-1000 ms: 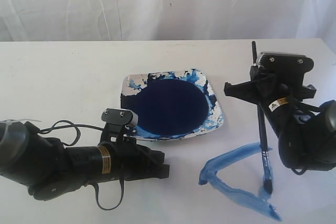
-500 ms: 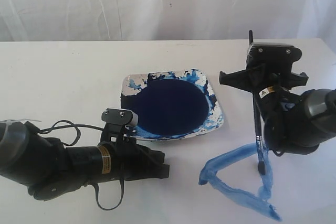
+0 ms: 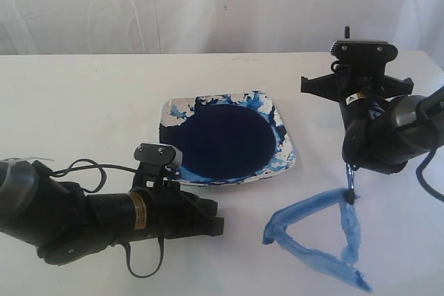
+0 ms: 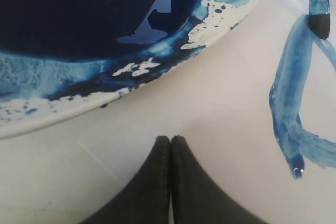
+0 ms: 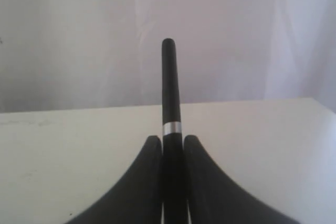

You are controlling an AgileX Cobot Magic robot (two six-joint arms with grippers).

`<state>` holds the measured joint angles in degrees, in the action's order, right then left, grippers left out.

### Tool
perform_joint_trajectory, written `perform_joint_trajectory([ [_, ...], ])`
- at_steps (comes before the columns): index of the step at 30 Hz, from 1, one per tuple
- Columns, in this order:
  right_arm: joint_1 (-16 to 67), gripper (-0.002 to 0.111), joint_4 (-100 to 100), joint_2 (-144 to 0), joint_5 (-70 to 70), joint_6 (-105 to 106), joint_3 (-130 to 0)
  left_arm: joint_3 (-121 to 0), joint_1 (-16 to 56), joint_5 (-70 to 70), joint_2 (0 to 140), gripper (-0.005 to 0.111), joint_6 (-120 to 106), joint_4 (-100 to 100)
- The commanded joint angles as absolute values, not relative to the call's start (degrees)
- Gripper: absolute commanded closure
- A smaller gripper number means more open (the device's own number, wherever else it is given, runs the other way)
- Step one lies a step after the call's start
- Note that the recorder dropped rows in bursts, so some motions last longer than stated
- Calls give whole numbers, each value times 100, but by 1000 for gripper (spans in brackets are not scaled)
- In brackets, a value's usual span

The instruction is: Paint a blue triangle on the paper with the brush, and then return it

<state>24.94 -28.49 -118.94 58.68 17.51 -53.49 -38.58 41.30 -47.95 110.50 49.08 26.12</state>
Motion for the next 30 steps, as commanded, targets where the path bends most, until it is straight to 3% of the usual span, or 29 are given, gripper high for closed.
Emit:
perform_joint_trajectory([
  [1,2452,108,-2849,-11892,5367,1779,-5353,-3836,4144,-4685,11008,107,4902,2625],
  [30,2466,108,-2091,-11424,4981,696,-4374,-3836,4144,-4685,11008,107,4902,2625],
])
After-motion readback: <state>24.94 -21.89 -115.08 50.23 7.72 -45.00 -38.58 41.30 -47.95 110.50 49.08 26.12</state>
